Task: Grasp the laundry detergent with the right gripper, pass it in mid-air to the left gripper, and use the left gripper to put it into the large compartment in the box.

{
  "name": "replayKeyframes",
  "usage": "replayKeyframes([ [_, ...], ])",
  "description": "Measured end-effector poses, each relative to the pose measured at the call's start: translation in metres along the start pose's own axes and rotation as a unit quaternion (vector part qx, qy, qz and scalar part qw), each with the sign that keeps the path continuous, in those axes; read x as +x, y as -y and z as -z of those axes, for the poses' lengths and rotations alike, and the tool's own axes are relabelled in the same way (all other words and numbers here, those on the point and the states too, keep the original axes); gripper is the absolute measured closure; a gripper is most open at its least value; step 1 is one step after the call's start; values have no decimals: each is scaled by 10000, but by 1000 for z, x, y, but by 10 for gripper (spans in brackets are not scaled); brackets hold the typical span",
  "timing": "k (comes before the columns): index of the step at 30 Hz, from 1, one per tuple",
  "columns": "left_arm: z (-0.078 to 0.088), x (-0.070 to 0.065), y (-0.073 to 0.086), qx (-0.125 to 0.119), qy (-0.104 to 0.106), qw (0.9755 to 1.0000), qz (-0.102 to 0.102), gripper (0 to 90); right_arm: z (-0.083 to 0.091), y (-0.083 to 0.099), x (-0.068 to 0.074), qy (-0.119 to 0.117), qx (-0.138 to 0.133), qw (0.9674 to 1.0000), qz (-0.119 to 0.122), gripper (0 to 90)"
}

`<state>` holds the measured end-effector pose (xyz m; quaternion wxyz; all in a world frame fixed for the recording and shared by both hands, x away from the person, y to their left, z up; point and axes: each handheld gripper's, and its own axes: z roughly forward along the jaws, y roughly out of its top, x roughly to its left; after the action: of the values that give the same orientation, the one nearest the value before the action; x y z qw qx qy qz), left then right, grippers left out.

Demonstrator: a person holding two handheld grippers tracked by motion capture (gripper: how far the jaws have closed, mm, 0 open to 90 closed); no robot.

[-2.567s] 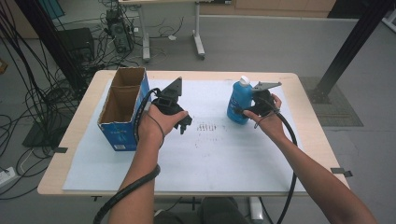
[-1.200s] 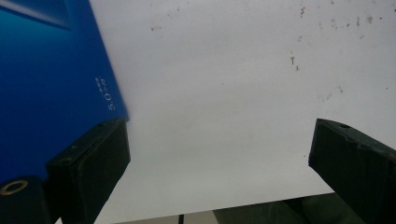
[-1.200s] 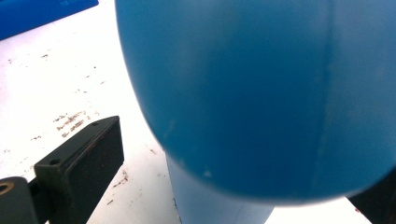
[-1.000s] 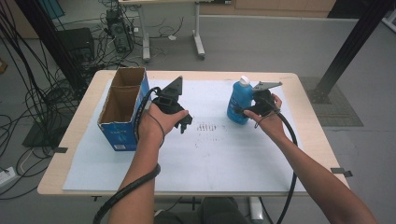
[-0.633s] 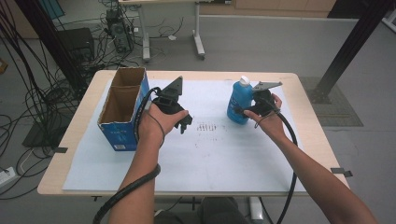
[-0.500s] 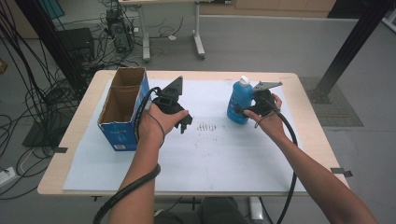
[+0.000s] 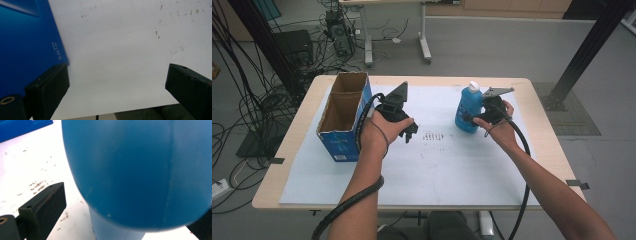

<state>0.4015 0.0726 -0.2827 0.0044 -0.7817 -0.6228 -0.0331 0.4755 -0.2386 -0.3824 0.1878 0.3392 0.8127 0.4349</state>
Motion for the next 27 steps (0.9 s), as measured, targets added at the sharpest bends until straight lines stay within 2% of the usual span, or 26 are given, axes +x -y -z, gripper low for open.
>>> replayKeyframes([
  [27, -1, -1, 0, 25, 6, 10000, -23, 58, 0, 0, -1, -10, -4, 10000, -24, 23],
])
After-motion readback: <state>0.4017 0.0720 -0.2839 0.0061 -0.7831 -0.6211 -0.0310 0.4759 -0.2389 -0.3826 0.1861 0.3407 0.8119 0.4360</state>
